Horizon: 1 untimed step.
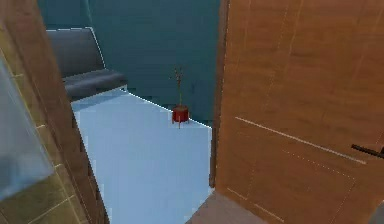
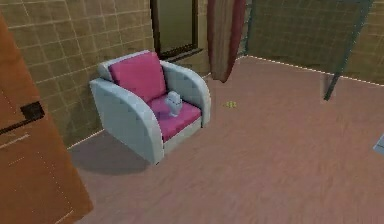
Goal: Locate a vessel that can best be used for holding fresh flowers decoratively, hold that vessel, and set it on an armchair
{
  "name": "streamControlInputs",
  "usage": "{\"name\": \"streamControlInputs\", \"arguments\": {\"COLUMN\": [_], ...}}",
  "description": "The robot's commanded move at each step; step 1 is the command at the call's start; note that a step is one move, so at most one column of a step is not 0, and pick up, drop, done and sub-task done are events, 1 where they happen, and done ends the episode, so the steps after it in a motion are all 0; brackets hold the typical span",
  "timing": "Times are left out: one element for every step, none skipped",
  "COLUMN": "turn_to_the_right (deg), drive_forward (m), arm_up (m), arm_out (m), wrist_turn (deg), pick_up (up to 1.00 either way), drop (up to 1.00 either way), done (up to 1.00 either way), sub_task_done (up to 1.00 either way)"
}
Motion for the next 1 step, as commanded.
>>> {"name": "streamControlInputs", "arguments": {"turn_to_the_right": [0.0], "drive_forward": [0.4], "arm_up": [0.0], "arm_out": [0.0], "wrist_turn": [0.0], "pick_up": [0.0], "drop": [0.0], "done": [0.0], "sub_task_done": [0.0]}}
